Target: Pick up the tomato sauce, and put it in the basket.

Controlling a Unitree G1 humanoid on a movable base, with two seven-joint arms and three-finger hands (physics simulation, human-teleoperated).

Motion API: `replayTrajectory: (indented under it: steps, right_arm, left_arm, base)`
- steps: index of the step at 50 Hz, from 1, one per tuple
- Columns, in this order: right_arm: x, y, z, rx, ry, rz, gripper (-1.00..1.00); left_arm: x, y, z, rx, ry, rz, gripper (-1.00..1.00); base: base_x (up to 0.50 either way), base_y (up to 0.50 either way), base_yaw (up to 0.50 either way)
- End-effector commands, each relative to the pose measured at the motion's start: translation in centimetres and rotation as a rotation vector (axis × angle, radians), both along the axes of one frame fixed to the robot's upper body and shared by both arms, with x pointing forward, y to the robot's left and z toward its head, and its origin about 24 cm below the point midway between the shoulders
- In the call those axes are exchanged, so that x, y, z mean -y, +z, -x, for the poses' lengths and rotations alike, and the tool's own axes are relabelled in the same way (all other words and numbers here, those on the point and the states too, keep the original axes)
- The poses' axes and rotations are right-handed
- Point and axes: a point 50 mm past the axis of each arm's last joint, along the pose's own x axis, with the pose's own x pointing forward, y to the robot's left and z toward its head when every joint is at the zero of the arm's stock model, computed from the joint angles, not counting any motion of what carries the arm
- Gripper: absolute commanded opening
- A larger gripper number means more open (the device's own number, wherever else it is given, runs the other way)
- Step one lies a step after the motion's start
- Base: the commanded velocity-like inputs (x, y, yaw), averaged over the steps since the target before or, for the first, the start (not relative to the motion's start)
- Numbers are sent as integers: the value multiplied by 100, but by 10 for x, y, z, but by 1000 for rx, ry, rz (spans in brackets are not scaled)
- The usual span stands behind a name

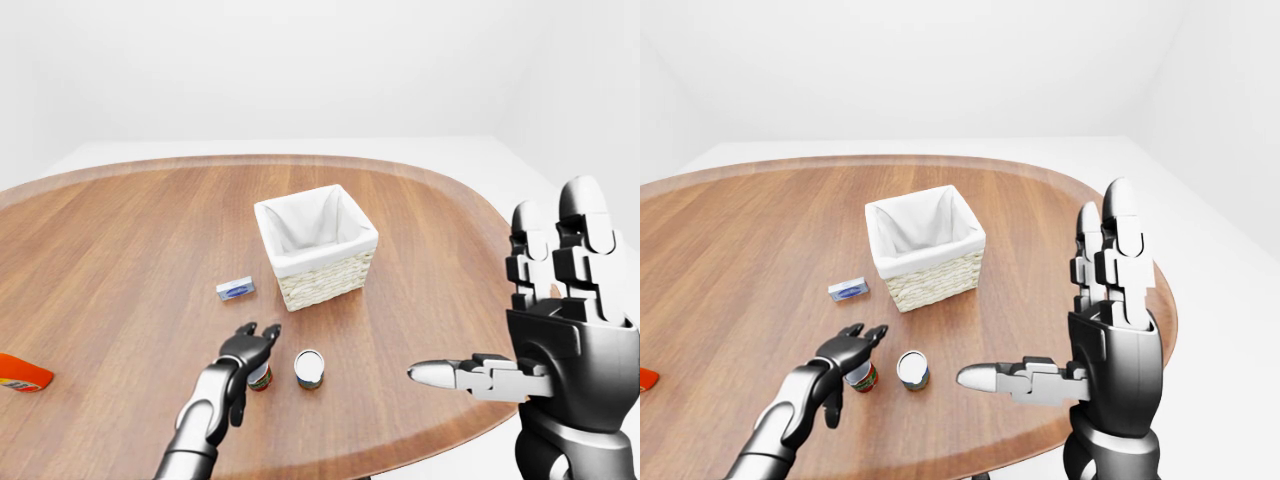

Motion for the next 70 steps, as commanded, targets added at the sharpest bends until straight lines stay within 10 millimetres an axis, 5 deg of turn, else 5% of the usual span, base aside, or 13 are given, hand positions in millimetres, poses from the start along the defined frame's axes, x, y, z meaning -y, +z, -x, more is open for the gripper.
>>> replayTrajectory:
  steps: [1,39,40,42,70]
  right_arm:
    - [0,0,0,3,-1,-1,100]
    - [-1,1,0,4,2,0,100]
    - [-1,0,0,4,1,0,100]
    - [-1,0,0,3,1,0,100]
    - [-1,0,0,3,2,2,100]
  left_arm:
    - [2,-9,6,-64,17,54,100]
    - [-3,-29,10,-66,7,-18,100]
    - [-3,-29,10,-66,7,-18,72]
    - [-3,-29,10,-63,7,-18,-95]
    - [-8,-20,11,-95,30,11,-100]
  base:
    - [0,0,0]
    - [0,0,0]
    - [0,0,0]
    - [0,0,0]
    - [0,0,0]
